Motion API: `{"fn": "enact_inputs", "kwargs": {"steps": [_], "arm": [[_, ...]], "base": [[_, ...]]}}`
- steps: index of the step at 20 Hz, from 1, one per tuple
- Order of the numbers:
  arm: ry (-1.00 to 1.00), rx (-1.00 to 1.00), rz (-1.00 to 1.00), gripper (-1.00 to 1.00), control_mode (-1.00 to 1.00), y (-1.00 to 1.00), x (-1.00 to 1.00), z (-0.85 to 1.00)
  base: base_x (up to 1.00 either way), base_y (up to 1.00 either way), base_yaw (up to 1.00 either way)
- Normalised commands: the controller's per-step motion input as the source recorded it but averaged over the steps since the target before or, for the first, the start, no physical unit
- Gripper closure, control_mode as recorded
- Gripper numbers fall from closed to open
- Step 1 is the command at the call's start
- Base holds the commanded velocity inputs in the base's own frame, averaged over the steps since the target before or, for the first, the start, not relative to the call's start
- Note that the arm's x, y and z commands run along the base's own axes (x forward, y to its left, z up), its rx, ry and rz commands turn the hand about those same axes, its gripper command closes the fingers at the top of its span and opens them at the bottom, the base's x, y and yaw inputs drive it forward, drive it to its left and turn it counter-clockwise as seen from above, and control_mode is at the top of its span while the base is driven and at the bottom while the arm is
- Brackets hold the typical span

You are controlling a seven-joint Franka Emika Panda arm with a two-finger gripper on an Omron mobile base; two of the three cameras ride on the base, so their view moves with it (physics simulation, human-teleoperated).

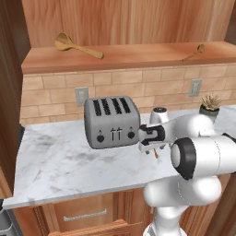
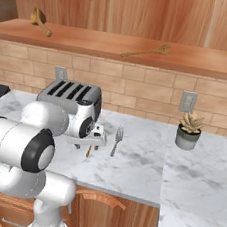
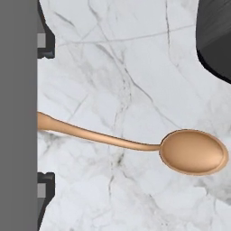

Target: Organize the utensils by type. Pick up the wooden spoons from the counter and place them in the open cabinet. Then pick up the metallic utensils from the counter and place them in the open drawer.

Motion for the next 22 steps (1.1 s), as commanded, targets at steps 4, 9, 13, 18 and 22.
{"fn": "enact_inputs", "kwargs": {"steps": [4, 9, 13, 18, 22], "arm": [[0.0, 0.0, 0.0, -1.0, -1.0, 0.0, 0.07, -0.17], [0.0, 0.0, 0.0, -1.0, -1.0, -0.03, 0.0, -0.07], [0.0, 0.0, 0.0, -1.0, -1.0, -0.07, 0.0, -0.06], [0.0, 0.0, 0.0, -1.0, -1.0, -0.07, 0.02, -0.11], [0.0, 0.0, 0.0, -1.0, -1.0, 0.0, 0.02, -0.26]], "base": [[0.0, 0.0, 0.0], [0.0, 0.0, 0.0], [0.0, 0.0, 0.0], [0.0, 0.0, 0.0], [0.0, 0.0, 0.0]]}}
